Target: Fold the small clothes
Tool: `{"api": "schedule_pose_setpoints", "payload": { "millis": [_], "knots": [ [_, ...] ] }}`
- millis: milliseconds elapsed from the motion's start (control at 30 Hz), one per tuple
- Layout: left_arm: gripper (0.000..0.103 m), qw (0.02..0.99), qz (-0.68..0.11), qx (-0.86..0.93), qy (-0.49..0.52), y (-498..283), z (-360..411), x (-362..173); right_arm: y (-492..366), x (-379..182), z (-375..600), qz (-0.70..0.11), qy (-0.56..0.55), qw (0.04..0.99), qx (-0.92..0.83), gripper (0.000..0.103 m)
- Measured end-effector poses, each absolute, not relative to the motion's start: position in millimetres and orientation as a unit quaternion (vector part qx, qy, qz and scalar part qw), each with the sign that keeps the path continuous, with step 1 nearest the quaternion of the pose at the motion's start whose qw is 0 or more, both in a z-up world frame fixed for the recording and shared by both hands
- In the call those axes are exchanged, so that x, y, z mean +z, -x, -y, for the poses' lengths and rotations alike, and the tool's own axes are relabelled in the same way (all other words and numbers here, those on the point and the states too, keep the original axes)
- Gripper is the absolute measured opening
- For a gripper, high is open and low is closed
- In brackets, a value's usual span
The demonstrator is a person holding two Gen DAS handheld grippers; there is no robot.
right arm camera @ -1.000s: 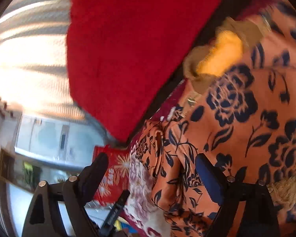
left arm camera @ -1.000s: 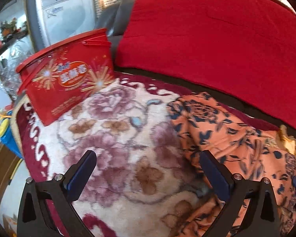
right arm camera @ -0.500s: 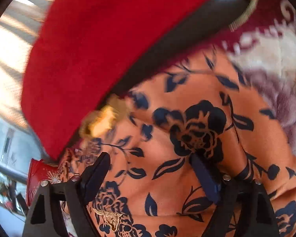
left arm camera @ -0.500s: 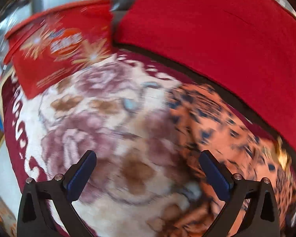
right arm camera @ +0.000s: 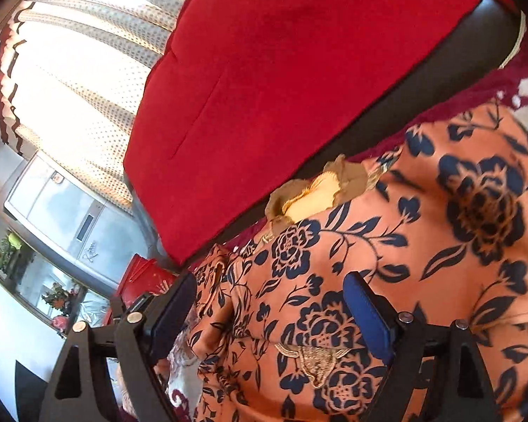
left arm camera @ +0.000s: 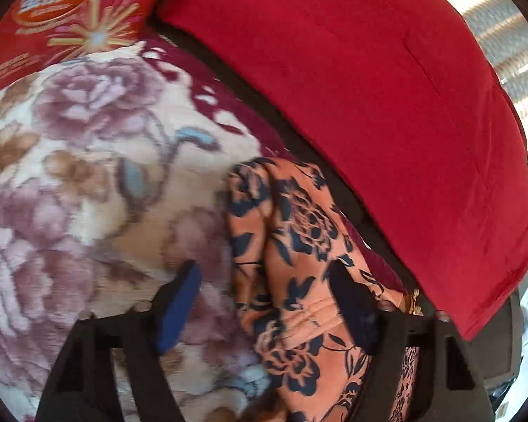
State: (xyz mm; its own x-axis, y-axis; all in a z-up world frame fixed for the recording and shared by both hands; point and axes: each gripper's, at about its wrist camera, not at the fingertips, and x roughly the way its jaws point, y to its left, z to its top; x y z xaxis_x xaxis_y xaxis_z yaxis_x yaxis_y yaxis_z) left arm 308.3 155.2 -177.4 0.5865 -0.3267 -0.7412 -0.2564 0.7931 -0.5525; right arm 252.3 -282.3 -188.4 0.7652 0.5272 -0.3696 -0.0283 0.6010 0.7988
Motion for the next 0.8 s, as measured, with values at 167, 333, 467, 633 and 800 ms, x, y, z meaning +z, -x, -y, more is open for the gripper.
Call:
{"api": "schedule_pose_setpoints", "payload": {
  "millis": [167,333,467,633,800],
  "knots": [
    [0.073,0.821,-0.463,-0.027,0.334,-320,-150,-187,-260,-196,277,-0.312,-0.414,0.839,0.168,0.087],
    [0.073,0.822,-0.452,-0.049,0.344,-324,-148,-181,-260,-197,278,-0.324,-0.418,0.832,0.169,0.087],
    [0.072,0.821,-0.456,-0.059,0.338,-329,-137,-184,-263,-201,278,-0.326,-0.419,0.831,0.167,0.087],
    [0.071,0.813,-0.453,-0.066,0.36,-341,-134,-196,-265,-206,277,-0.331,-0.42,0.829,0.163,0.087],
    [0.068,0.809,-0.435,-0.075,0.388,-331,-142,-181,-267,-210,279,-0.334,-0.425,0.827,0.157,0.087]
  ]
}}
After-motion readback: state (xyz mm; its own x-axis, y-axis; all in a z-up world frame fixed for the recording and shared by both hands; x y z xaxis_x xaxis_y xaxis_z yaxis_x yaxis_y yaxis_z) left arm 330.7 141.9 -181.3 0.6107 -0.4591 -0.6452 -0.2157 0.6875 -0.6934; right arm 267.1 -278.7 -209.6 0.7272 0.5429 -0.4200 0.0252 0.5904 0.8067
